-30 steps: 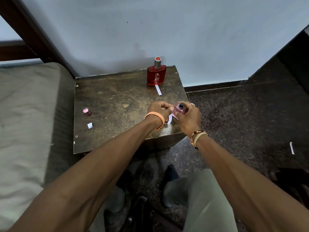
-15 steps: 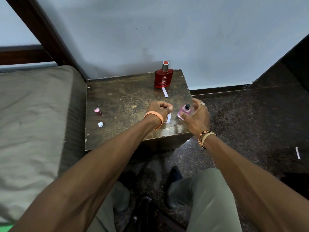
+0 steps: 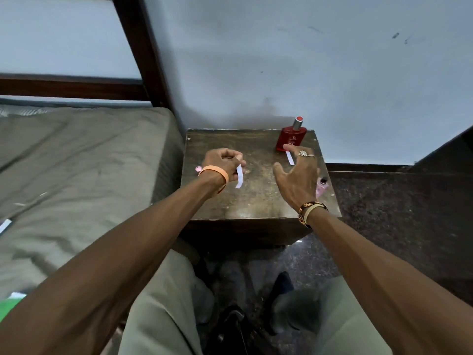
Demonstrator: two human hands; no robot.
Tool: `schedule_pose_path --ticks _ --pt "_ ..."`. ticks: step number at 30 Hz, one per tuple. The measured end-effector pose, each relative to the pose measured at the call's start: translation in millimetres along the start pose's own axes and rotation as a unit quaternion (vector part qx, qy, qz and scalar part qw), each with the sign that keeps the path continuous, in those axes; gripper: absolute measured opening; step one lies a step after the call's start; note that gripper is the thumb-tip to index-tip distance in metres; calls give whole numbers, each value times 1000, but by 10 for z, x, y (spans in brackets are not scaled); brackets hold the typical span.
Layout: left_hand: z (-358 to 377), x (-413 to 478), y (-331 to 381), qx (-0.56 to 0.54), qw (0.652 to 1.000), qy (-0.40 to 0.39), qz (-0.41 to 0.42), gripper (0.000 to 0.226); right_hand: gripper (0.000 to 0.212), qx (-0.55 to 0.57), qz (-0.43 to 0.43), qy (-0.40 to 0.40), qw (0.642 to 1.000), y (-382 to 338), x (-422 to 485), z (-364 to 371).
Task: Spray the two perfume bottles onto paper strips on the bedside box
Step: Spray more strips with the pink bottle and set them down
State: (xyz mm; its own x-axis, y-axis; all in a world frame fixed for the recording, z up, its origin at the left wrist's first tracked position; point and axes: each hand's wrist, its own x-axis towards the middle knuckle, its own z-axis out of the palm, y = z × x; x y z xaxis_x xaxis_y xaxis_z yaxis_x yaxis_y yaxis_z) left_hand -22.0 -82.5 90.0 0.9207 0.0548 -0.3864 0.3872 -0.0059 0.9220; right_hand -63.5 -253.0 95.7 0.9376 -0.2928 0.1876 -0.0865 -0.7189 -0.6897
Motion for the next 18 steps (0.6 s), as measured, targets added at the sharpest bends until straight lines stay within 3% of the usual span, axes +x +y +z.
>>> schedule_pose_path --ticks 11,18 --pt "-1106 284 -150 -83 990 112 -35 15 39 -4 -74 -191 979 -631 -36 983" --pt "-1319 502 -450 -54 989 116 -77 10 39 -7 -55 -288 956 -740 9 1484"
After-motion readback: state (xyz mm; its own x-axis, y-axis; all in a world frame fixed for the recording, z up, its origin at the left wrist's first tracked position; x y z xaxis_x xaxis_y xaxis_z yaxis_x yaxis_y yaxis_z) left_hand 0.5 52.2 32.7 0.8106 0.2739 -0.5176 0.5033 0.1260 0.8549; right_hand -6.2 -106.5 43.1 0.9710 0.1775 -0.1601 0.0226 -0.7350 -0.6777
